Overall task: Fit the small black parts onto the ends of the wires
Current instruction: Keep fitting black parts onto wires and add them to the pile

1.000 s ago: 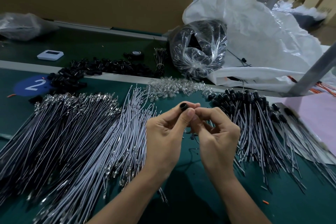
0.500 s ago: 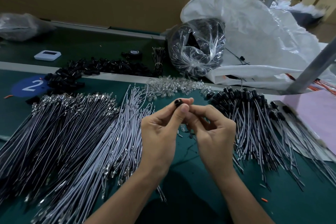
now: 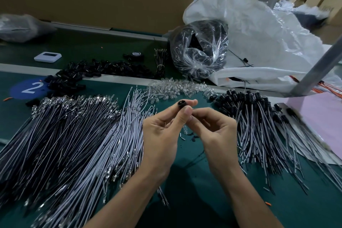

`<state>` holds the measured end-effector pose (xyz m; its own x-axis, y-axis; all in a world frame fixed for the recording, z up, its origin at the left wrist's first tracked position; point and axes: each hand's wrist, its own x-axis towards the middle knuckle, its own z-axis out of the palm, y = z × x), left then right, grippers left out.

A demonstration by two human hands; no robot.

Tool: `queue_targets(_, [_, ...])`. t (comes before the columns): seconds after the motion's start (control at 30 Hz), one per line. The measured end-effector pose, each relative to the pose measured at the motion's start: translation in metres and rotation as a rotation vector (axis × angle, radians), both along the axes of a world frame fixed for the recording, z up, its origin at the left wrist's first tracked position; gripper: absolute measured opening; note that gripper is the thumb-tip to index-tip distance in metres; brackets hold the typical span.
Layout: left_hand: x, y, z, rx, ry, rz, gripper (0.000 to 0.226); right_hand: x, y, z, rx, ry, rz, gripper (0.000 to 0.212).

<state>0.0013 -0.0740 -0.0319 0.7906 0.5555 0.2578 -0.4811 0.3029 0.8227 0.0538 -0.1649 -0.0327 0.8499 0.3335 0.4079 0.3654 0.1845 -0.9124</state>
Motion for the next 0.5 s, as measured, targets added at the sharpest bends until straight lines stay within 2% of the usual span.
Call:
queue_targets(0.17, [0.0001,0.0009,-0.0004,-0.023,0.003,-0.012,0.021,-0.0012,0.0012,0.0013,-0.008,0.042,0.023,0.008])
queue_targets(0.37, [0.0003,0.0025,-0.0008,-0.027,-0.02,-0.051,0.024,-0.0016,0.0,0.0067,0.014,0.022,0.009,0.017])
queue_targets(0.5, [0.0012,0.0043,-0.0008,-0.023,-0.057,-0.059,0.025,-0.0004,-0.0005,0.0075,0.021,-0.001,-0.014,0.012])
